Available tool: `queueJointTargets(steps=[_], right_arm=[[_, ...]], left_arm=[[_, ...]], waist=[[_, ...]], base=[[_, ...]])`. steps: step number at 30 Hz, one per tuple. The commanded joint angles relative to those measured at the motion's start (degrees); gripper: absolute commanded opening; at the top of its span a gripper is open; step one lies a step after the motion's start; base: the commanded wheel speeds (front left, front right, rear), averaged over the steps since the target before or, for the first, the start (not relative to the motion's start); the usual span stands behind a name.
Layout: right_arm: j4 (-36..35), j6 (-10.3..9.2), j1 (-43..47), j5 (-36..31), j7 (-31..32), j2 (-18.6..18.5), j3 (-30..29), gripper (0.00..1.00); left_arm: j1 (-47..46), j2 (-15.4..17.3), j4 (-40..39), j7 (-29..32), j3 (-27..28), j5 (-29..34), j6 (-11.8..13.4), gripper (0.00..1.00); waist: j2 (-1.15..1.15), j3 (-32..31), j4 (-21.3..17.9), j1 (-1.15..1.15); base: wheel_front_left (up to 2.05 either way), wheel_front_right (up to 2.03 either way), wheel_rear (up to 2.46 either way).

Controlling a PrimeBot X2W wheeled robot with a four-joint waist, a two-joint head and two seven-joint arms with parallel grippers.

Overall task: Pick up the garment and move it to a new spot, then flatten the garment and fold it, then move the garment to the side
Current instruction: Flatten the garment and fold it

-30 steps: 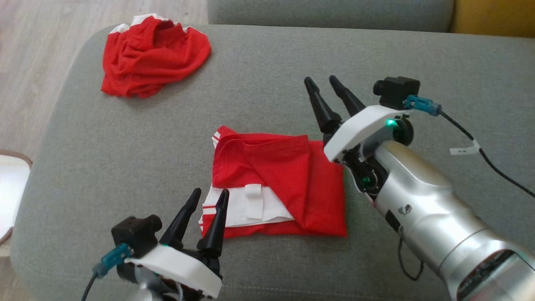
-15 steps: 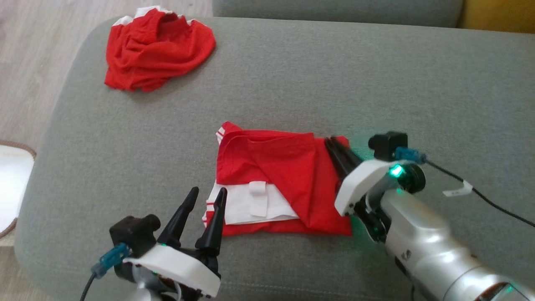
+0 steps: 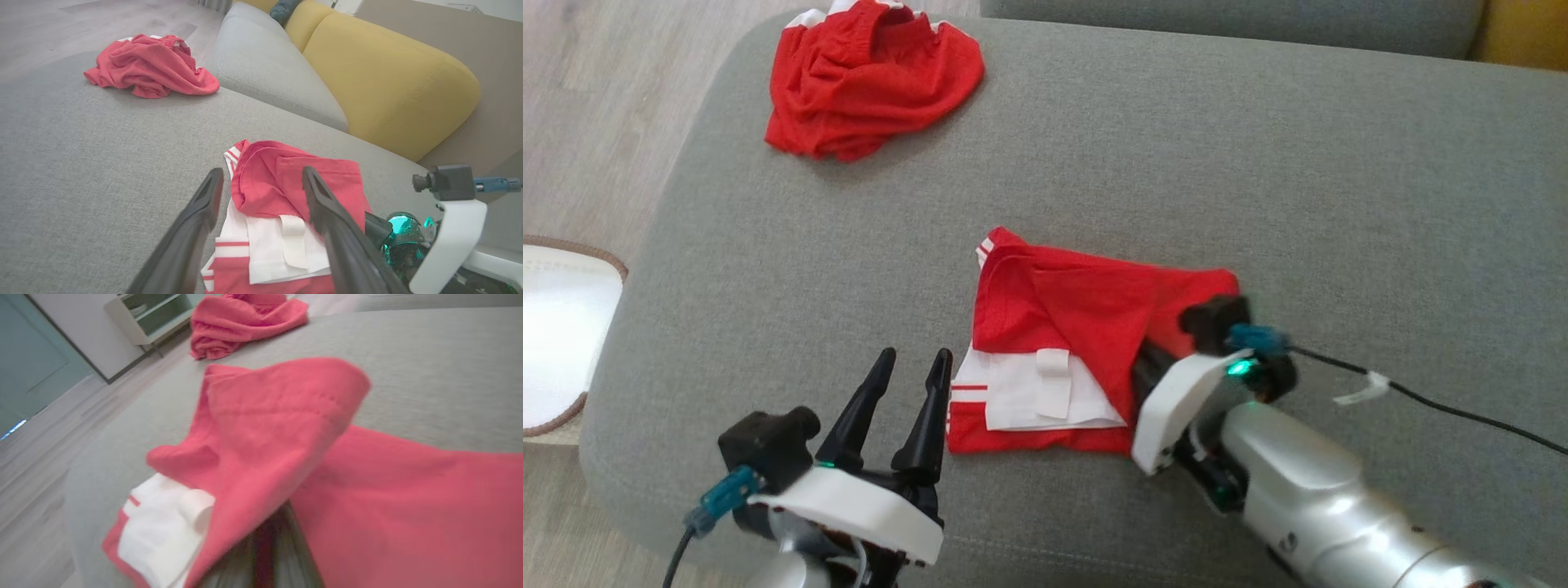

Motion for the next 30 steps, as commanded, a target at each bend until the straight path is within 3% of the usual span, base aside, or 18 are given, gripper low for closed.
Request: queueJointTargets(steps=[1,10,17,20,22,23,25,30], right_arm=[[-3.09,0.37,0.66,-0.09,0.29,1.28,1.7,0.0],[-14.58,0.37,1.76,0.44,4.51,1.24,13.2,0.0],[-14.19,0.37,1.07,0.38,-0.85,0.27,8.82,0.0],[-13.4,0.37,1.43,-0.86,-2.42,0.01,3.62,0.22],[-13.11,0.37,2.2,-2.4,-2.85,-0.07,-0.56,0.45],[-13.14,0.37,2.85,-3.18,-2.94,-0.08,-2.76,0.59],[-14.38,0.37,4.29,-5.64,-3.0,-0.21,-7.61,1.0],[-18.75,0.37,10.77,-12.53,-3.03,0.02,-19.31,1.0]], left_arm=[[-2.32,1.04,-2.24,-0.63,2.24,-0.13,0.36,1.0],[-2.09,1.5,-2.76,-0.68,2.55,-0.29,0.83,1.0],[-1.61,1.51,-2.63,-1.17,2.77,-0.44,1.28,1.0],[-1.66,1.09,-2.46,-2.32,3.39,-0.34,1.62,1.0],[-1.73,0.82,-2.14,-3.19,3.87,0.03,1.86,1.0],[-1.77,0.74,-1.92,-3.6,4.13,0.31,1.99,1.0],[-1.78,0.42,-1.35,-4.37,4.85,0.79,2.31,1.0],[-1.19,-0.23,0.69,-5.58,6.26,3.19,3.2,1.0]], waist=[[0.0,0.03,0.12,0.0],[0.0,-0.31,-0.06,0.0],[0.0,-1.65,-1.47,0.0],[0.0,-2.52,-2.47,0.0],[0.0,-3.19,-3.15,0.0],[0.0,-3.5,-3.49,0.0],[0.0,-4.14,-4.19,0.0],[0.0,-5.79,-5.53,0.0]], base=[[0.0,0.0,0.0],[0.0,0.0,0.0],[0.0,0.0,0.0],[0.0,0.0,0.0],[0.0,0.0,0.0],[0.0,0.0,0.0],[0.0,0.0,0.0],[0.0,0.0,0.0]])
